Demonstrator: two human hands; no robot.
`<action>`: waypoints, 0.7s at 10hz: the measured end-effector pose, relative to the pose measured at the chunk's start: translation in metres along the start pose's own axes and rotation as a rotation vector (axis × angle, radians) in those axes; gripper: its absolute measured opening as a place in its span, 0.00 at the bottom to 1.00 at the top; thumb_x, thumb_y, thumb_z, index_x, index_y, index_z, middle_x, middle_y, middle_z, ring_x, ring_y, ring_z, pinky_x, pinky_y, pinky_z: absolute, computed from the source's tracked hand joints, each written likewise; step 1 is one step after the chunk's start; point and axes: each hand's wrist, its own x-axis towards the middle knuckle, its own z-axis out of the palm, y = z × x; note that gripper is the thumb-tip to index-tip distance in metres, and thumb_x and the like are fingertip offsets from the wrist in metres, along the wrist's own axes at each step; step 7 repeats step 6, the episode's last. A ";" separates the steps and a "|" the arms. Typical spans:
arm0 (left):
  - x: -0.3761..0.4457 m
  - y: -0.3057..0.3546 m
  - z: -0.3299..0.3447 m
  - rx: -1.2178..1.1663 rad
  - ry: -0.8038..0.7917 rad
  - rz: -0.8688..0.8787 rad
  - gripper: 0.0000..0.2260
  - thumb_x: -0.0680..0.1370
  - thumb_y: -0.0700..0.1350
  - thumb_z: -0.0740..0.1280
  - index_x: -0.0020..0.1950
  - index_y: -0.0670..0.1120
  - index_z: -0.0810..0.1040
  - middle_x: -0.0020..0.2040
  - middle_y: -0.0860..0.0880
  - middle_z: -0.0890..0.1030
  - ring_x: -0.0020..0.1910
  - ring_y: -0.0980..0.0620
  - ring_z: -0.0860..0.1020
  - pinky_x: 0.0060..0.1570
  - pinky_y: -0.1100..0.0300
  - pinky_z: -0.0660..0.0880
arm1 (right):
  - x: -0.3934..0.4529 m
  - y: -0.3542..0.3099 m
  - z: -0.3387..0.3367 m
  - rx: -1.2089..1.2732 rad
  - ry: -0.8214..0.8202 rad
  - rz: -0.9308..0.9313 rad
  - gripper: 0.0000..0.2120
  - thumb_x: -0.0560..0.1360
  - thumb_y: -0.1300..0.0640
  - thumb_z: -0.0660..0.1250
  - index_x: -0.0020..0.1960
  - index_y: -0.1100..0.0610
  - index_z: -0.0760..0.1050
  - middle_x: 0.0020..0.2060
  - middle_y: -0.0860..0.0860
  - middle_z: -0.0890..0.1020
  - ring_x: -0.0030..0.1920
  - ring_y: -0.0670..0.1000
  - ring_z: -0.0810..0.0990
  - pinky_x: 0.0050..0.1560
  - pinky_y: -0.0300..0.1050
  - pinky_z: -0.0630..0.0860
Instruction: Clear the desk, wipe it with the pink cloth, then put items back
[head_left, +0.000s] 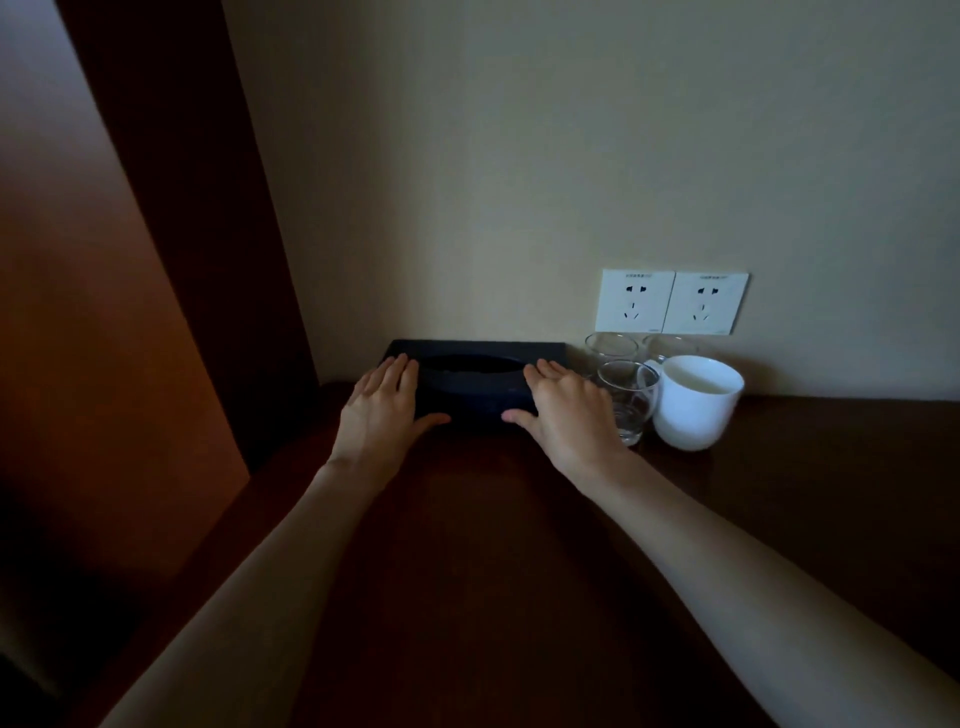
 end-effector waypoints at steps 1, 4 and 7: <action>0.001 0.006 -0.008 0.033 -0.071 -0.013 0.39 0.79 0.65 0.61 0.81 0.41 0.57 0.81 0.42 0.60 0.80 0.46 0.59 0.77 0.52 0.57 | -0.004 -0.003 -0.005 -0.006 -0.002 0.012 0.34 0.76 0.38 0.70 0.73 0.59 0.71 0.70 0.55 0.76 0.72 0.54 0.73 0.66 0.49 0.74; -0.010 0.078 -0.077 0.239 -0.377 -0.069 0.29 0.85 0.51 0.58 0.81 0.40 0.54 0.80 0.40 0.59 0.78 0.41 0.61 0.73 0.47 0.64 | -0.023 0.008 -0.067 -0.067 -0.348 -0.094 0.36 0.84 0.46 0.60 0.82 0.62 0.49 0.79 0.62 0.59 0.78 0.62 0.59 0.77 0.60 0.60; -0.072 0.146 -0.175 -0.052 -0.235 -0.021 0.20 0.85 0.53 0.56 0.73 0.44 0.69 0.69 0.44 0.73 0.65 0.43 0.75 0.58 0.48 0.73 | -0.098 0.048 -0.152 -0.059 -0.308 -0.048 0.28 0.83 0.46 0.60 0.79 0.57 0.60 0.76 0.59 0.65 0.74 0.61 0.67 0.69 0.58 0.69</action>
